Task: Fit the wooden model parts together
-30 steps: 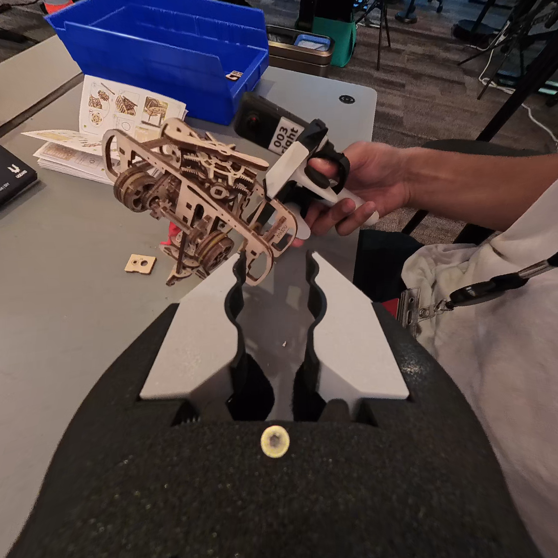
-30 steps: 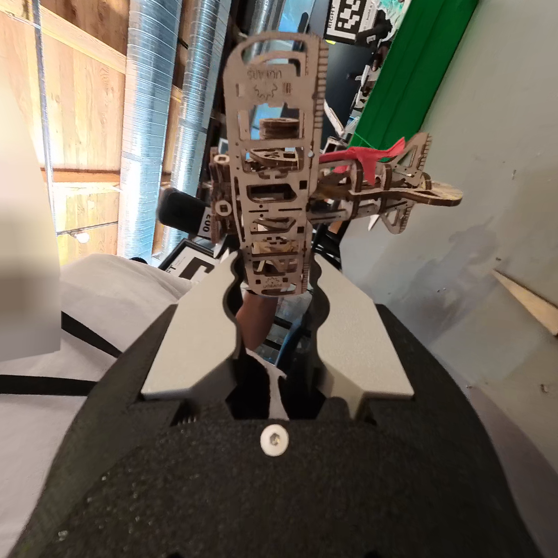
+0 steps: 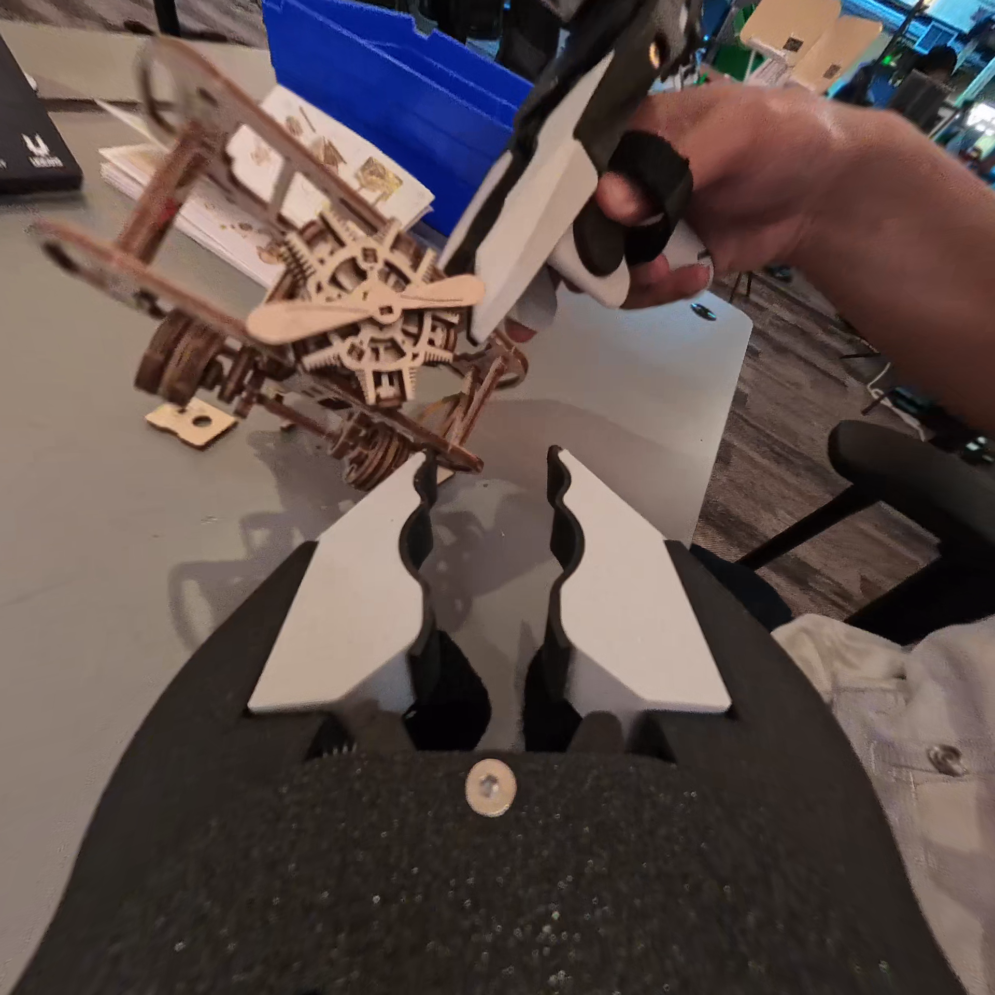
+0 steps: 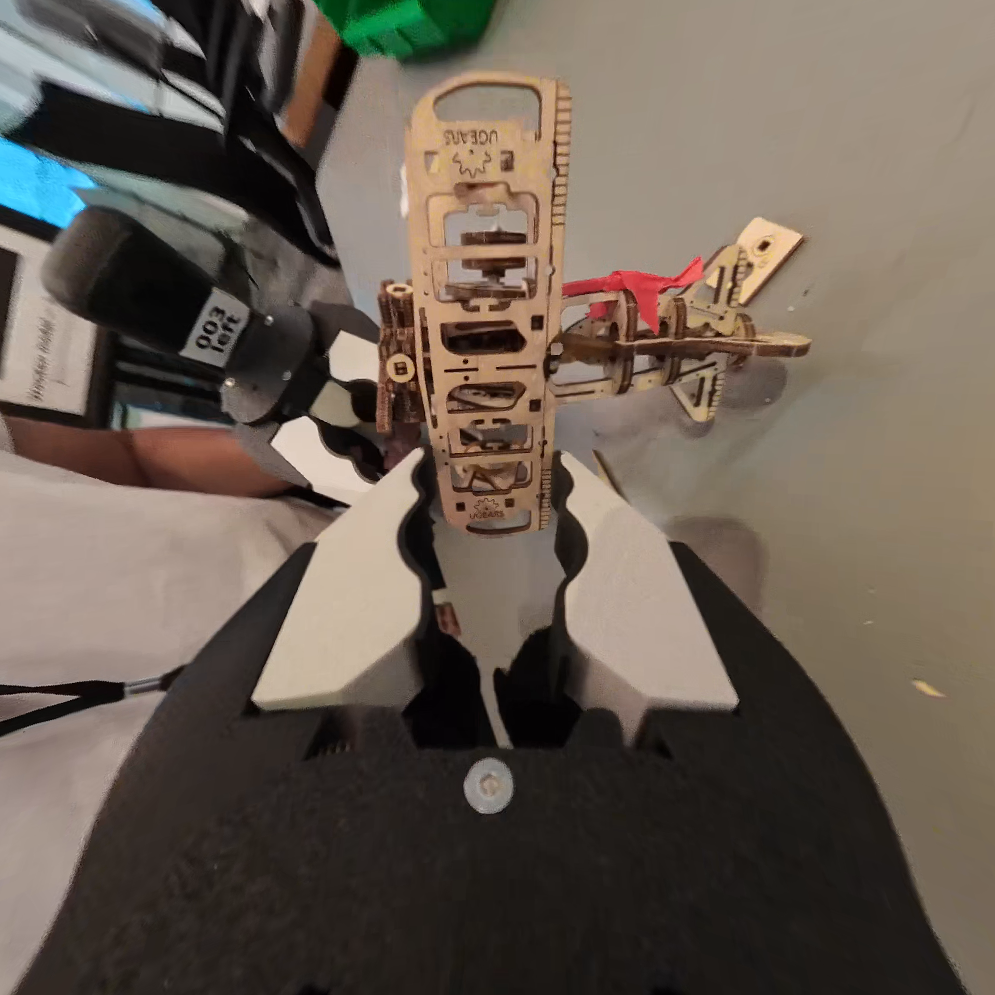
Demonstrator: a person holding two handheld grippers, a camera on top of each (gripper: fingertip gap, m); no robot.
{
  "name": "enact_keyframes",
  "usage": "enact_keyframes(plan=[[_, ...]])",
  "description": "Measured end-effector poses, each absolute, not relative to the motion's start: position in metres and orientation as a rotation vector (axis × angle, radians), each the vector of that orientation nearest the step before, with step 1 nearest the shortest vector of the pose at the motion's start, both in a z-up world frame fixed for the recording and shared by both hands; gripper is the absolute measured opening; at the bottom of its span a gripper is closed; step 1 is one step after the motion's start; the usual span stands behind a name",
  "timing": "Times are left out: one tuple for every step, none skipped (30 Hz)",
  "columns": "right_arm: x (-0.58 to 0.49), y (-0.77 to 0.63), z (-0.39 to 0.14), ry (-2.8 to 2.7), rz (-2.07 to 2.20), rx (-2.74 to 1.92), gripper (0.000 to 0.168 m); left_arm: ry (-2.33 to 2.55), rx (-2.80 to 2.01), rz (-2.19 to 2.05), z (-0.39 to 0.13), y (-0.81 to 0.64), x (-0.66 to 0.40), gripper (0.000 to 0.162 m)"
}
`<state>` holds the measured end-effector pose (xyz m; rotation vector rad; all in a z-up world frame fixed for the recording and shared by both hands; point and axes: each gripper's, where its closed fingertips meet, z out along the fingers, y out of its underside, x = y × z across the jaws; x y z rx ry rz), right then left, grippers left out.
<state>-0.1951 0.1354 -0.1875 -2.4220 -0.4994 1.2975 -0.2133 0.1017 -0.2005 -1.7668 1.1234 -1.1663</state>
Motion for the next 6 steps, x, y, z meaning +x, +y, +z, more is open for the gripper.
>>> enact_keyframes(plan=[[-0.194, 0.137, -0.190, -0.552, 1.268, -2.457, 0.041, 1.109, -1.788, -1.173, -0.204, 0.101, -0.210, 0.039], [-0.193, 0.139, -0.193, -0.600, 1.232, -2.491, 0.041, 1.095, -1.809, -1.173, -0.209, 0.100, -0.208, 0.038], [-0.193, 0.141, -0.195, -0.652, 1.191, -2.517, 0.041, 1.078, -1.830, -1.175, -0.213, 0.100, -0.205, 0.037], [-0.192, 0.143, -0.197, -0.696, 1.159, -2.538, 0.041, 1.057, -1.850, -1.178, -0.216, 0.100, -0.203, 0.037], [-0.191, 0.144, -0.199, -0.746, 1.126, -2.561, 0.041, 1.032, -1.875, -1.172, -0.218, 0.101, -0.201, 0.036], [-0.191, 0.145, -0.200, -0.792, 1.094, -2.574, 0.041, 1.008, -1.889, -1.159, -0.219, 0.102, -0.200, 0.036]])
